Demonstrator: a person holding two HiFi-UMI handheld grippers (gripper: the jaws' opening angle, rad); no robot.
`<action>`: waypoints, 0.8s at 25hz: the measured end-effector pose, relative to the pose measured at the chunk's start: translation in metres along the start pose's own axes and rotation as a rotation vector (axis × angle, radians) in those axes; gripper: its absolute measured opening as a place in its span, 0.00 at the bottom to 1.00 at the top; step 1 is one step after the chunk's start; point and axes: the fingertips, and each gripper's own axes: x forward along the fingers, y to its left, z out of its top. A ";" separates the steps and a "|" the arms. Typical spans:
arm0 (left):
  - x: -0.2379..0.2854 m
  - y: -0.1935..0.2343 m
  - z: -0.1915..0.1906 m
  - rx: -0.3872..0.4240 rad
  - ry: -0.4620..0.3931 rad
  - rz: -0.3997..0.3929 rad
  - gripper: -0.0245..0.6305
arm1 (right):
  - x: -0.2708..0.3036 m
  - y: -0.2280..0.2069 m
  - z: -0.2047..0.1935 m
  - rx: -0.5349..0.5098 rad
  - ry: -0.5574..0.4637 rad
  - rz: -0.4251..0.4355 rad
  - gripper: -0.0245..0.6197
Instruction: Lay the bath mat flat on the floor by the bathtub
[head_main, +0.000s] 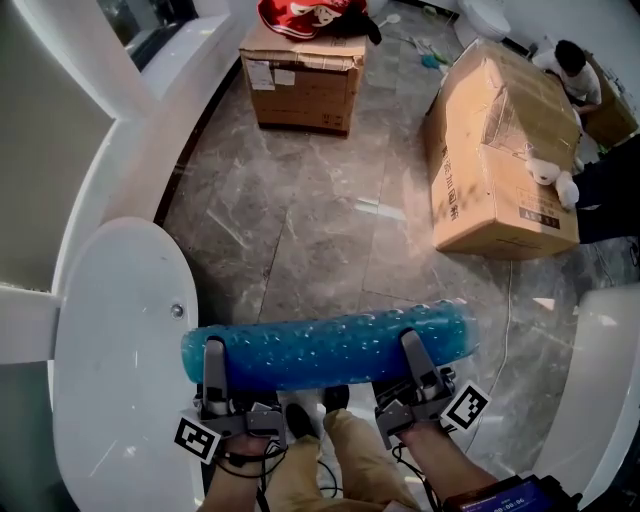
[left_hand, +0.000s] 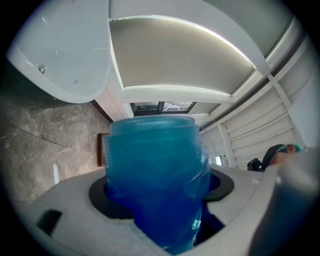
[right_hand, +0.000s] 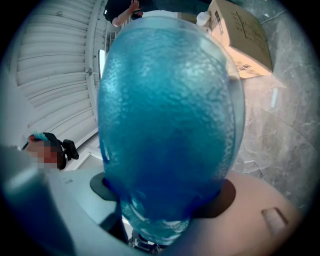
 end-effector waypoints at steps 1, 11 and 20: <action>0.001 0.013 -0.001 -0.002 0.003 0.000 0.59 | 0.000 -0.013 0.000 -0.002 -0.003 -0.002 0.62; -0.013 0.169 -0.009 -0.035 0.029 0.004 0.58 | -0.012 -0.160 -0.013 -0.033 -0.027 -0.018 0.61; -0.030 0.309 -0.018 -0.053 0.049 0.025 0.58 | -0.024 -0.296 -0.026 -0.028 -0.024 -0.053 0.61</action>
